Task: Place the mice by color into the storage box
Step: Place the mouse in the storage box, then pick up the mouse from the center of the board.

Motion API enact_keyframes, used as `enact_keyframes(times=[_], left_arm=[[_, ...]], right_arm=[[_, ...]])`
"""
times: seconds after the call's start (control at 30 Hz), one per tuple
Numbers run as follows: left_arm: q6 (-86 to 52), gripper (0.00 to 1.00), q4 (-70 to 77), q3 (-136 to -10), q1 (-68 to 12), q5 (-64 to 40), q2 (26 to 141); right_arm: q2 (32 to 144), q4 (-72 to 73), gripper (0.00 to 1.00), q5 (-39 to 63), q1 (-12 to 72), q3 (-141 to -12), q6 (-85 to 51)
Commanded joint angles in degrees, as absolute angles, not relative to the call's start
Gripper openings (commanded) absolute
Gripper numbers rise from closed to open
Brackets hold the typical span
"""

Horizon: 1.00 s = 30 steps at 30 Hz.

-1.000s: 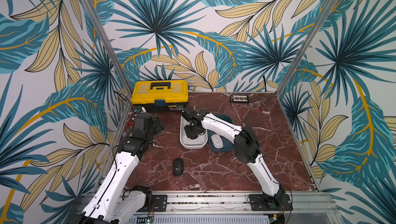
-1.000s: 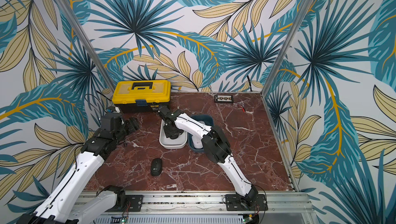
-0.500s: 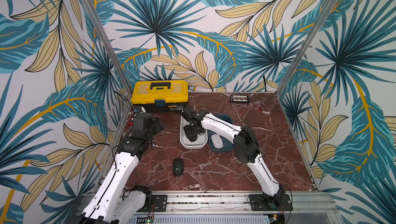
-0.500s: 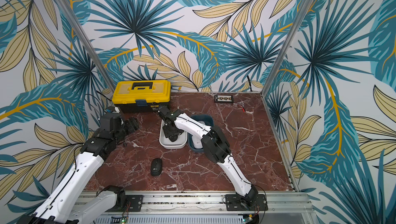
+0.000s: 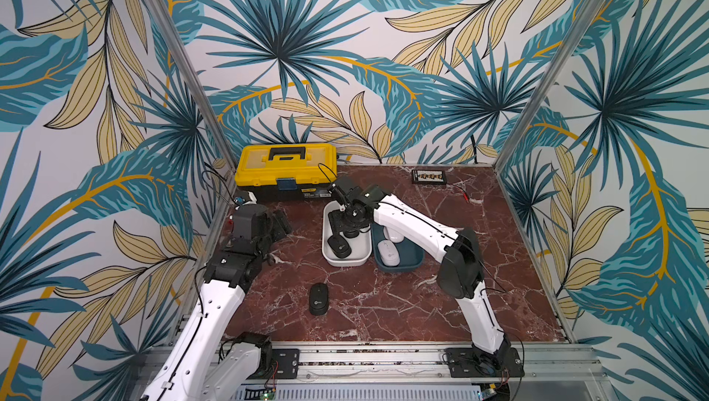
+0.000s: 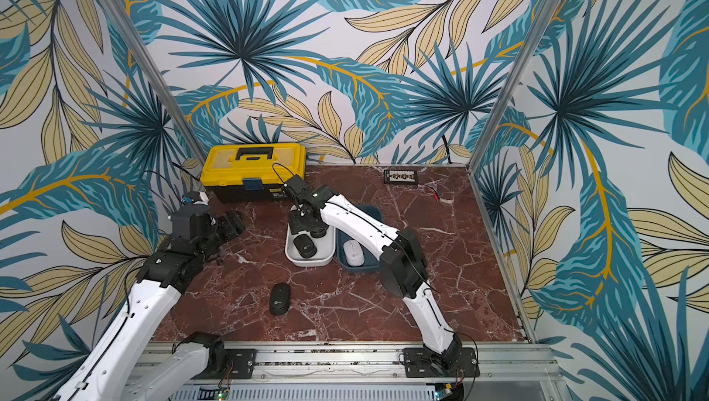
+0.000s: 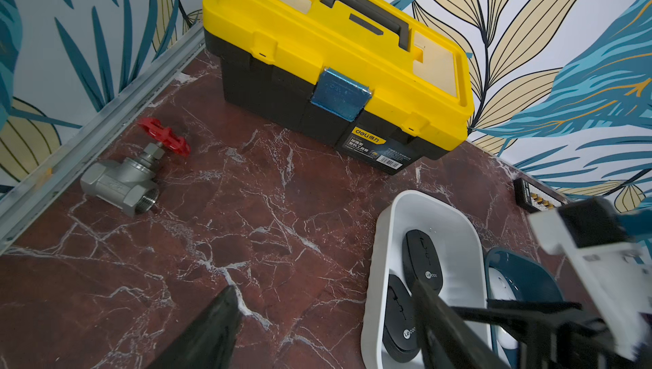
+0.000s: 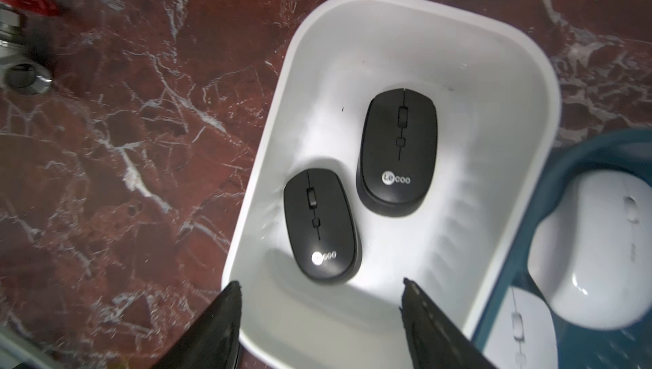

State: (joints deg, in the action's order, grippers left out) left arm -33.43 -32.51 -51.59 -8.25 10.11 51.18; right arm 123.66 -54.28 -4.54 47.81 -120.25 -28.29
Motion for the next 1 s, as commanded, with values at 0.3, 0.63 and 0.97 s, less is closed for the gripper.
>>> enact_keyframes(times=[0.3,0.63,0.97], left_arm=[[-34.4,0.8,-39.8,-50.8,-7.5,17.6,41.3],[-35.7,0.8,-44.0,-49.6,-7.5,18.6,31.8],[-36.3,0.8,-46.4,-48.9,-7.5,17.4,28.0]], right_arm=[[115.4,-54.5,0.76,-3.3,60.2,-103.0,-44.3],[117.8,-50.6,0.78,-2.5,66.0,-100.2,-50.0],[123.9,-51.4,0.8,-2.7,68.6,-103.9,-51.6]])
